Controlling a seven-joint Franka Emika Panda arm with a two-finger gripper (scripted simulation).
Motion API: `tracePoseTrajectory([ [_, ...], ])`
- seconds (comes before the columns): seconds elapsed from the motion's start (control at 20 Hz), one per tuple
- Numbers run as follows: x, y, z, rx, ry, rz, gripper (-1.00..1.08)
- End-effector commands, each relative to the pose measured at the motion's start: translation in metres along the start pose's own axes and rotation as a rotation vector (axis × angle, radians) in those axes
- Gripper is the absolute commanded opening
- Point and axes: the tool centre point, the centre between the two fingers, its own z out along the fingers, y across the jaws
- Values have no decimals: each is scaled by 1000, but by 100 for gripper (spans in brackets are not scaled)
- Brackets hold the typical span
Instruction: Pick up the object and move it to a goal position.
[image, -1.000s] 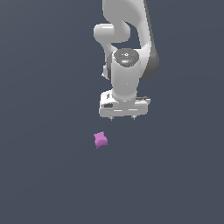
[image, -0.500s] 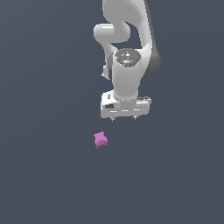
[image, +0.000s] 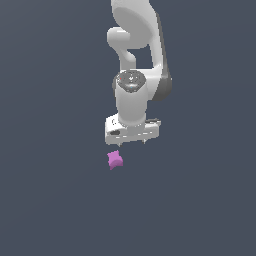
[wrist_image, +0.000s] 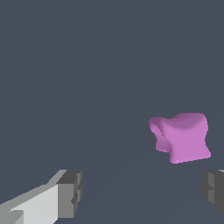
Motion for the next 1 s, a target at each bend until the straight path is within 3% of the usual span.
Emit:
tracePoseTrajectory([
  [0.0,3,17,11,-6,-1,-36,100],
  [0.5,9,69,48,-25,-7,-156,100],
  [0.95,9,82,57,-28,-9,-182,100],
])
